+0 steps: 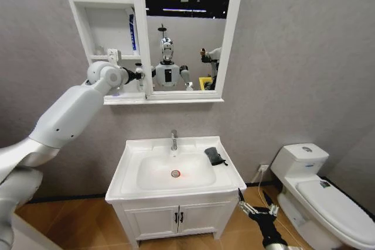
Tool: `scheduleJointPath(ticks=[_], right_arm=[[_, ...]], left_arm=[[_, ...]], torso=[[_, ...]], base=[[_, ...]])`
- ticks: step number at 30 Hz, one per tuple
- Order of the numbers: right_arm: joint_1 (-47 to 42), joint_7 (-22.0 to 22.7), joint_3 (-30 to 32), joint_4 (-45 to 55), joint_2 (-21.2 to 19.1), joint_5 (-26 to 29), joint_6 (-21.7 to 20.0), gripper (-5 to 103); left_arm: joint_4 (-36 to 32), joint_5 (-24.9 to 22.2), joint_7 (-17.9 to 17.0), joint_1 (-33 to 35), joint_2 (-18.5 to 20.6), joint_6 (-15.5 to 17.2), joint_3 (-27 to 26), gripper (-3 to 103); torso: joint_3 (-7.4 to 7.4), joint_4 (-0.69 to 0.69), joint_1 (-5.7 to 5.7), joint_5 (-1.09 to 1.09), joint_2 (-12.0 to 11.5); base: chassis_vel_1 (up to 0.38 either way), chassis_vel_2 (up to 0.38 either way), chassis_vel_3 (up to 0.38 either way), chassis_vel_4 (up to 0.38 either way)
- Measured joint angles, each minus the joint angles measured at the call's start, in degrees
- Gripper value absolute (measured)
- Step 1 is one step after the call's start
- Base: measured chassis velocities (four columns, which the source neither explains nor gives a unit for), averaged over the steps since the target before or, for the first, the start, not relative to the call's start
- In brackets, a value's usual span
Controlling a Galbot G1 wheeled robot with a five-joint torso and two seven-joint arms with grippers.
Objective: Move facial cleanser and shampoo from washbasin to cabinet, then wipe washbasin with towel.
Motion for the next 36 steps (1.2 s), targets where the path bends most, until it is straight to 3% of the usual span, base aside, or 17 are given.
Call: scheduleJointPath(ticks=[4,6,10,16,28,36], right_arm=[[0.2,0.0,-0.2,-0.3,0.0,-0.1,-0.2,100],[0.5,0.1,-0.3,-0.4,0.2,-0.3,-0.6,100],[0.5,0.2,-0.4,-0.3,0.2,-0.5,-1.0,100],[0.1,0.3,-0.5,0.5,0.3,-1.2,-1.3,100],[-1.1,0.3,-0.4,0.1,0.6,-2.2,-0.3,100],[-0.7,0.3,-0.2,-0.4,0.4,-2.1,-0.2,100]], left_arm=[[-2.2,-0.1,0.2,1.5,2.5,0.4,-1.5,36],[-4.5,-0.6,0.7,3.2,5.2,0.5,-3.5,36],[-5.1,-0.8,1.0,4.2,6.2,0.3,-4.5,36],[-2.4,0.6,1.7,4.4,3.8,-0.9,-5.1,36],[8.3,8.7,5.6,0.7,-2.3,-4.2,-3.2,36],[11.0,10.7,6.8,0.9,-4.2,-4.9,-3.2,36]], torso=[[0.02,0.06,0.09,-0.07,0.0],[-0.03,0.09,0.04,0.01,0.0],[-0.04,0.07,0.00,-0.04,0.0],[-0.07,-0.01,-0.08,0.02,0.1],[-0.07,0.03,-0.06,0.03,0.1],[-0.06,0.03,-0.05,0.02,0.1]], base=[[-0.023,0.025,0.025,-0.018],[-0.026,0.098,0.063,-0.024],[-0.001,0.037,0.028,-0.010],[0.000,0.000,0.000,0.000],[0.000,0.000,0.000,0.000],[0.000,0.000,0.000,0.000]])
